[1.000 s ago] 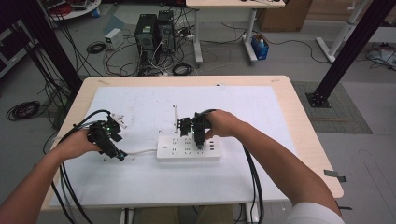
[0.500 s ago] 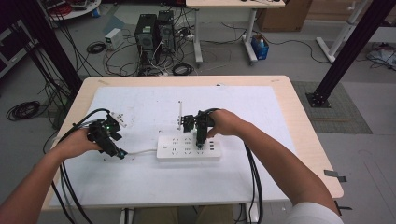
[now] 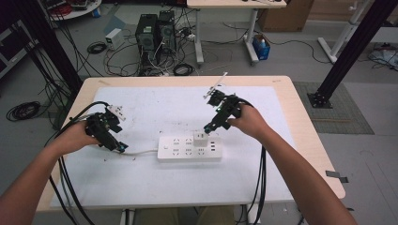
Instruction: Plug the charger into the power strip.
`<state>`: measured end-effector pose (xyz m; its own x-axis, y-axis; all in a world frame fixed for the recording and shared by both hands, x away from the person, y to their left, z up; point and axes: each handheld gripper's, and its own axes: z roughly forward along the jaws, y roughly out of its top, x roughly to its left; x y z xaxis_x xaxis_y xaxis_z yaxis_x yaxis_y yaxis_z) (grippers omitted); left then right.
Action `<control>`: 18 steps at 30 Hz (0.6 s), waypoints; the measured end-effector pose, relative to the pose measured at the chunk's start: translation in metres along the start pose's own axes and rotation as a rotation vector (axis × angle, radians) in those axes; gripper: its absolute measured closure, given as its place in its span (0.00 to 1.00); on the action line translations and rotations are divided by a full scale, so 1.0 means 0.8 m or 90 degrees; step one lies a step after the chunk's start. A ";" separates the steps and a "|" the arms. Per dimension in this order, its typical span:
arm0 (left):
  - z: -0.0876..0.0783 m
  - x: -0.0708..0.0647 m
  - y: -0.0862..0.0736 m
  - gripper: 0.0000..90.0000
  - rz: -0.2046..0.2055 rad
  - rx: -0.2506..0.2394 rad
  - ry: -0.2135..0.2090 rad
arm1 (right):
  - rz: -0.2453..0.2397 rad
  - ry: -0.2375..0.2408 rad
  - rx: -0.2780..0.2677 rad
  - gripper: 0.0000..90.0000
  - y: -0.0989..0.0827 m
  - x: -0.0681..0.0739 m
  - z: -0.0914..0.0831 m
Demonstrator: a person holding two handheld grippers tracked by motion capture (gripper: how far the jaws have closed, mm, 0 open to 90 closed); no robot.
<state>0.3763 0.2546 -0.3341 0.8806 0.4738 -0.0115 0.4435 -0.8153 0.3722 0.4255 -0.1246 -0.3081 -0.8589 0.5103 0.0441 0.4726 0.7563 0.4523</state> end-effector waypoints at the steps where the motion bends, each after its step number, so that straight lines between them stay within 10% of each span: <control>1: -0.002 0.001 0.001 0.24 0.008 0.003 -0.002 | 0.013 -0.003 -0.003 0.11 -0.007 -0.004 -0.009; 18: -0.015 0.008 0.007 0.24 0.012 -0.010 0.009 | 0.083 -0.090 0.000 0.01 -0.107 -0.010 -0.098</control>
<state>0.3826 0.2570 -0.3212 0.8865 0.4626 0.0084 0.4237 -0.8190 0.3869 0.3769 -0.2254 -0.2776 -0.7540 0.6565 -0.0228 0.5781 0.6797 0.4515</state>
